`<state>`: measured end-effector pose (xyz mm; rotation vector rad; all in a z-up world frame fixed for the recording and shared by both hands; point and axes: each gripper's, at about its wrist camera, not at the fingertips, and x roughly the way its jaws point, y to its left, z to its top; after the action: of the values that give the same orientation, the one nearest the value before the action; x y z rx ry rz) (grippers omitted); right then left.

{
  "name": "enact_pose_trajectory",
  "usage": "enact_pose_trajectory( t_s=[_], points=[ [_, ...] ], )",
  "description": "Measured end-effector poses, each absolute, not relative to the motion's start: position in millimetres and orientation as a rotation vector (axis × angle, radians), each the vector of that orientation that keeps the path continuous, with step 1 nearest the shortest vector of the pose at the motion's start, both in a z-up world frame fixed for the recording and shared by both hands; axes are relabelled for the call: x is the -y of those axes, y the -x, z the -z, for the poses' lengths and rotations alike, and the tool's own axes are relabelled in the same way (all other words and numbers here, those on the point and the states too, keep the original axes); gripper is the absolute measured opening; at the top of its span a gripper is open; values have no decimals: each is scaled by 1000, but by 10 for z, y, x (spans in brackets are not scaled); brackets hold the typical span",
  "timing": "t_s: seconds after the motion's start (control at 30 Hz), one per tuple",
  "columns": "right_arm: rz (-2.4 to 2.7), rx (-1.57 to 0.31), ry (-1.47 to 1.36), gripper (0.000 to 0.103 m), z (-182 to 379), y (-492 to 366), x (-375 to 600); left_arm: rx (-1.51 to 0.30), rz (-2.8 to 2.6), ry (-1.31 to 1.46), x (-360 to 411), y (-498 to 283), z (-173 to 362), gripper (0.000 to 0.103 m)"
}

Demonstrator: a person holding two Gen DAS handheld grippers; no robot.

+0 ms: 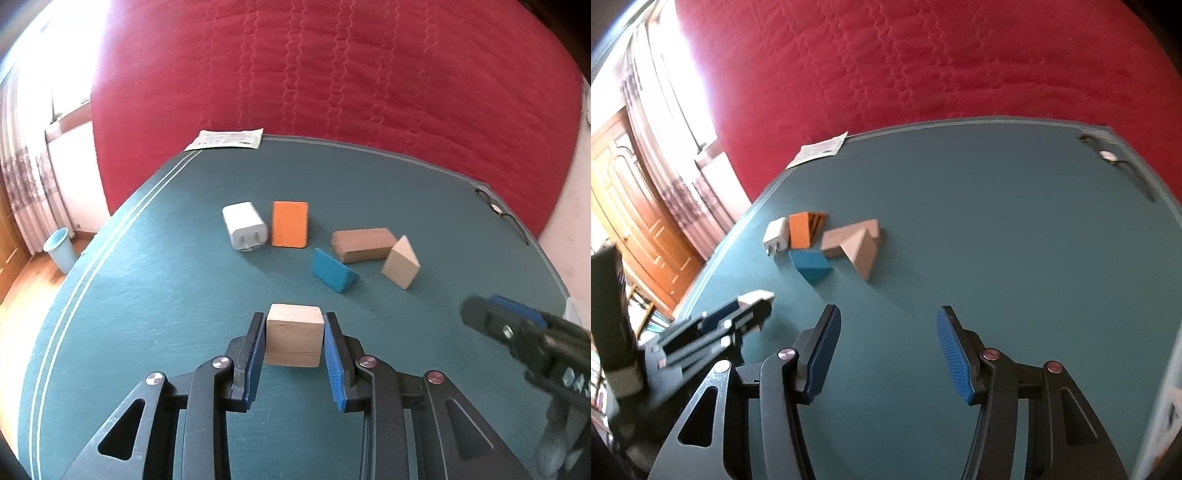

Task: Organize rigid objects
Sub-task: 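Move the right gripper to the wooden wedge while the left holds the cube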

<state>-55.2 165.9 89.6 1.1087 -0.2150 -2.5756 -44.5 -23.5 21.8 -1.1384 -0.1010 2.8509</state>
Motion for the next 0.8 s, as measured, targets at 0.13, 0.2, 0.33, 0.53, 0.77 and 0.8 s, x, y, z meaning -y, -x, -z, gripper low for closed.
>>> enact_pose_trajectory(
  t_s=[0.13,0.2,0.33,0.53,0.77,0.8],
  points=[
    [2563,204,-1120,55,-868,765,-1500,102,-2858,1133,238,425,-208,32],
    [2559,188,-1124,53,-861,844,-1435,113,-2857,1131,249,413,-207,32],
    [2553,154,-1134,47,-851,990,-1302,148,-2853,1147,301,431,-188,32],
    [2550,113,-1136,41,-823,1147,-1146,185,-2846,1177,334,443,-164,32],
    [2572,62,-1152,26,-780,1238,-1048,203,-2834,1194,363,471,-150,32],
    [2576,62,-1151,25,-773,1241,-1055,205,-2834,1198,364,473,-148,32]
  ],
)
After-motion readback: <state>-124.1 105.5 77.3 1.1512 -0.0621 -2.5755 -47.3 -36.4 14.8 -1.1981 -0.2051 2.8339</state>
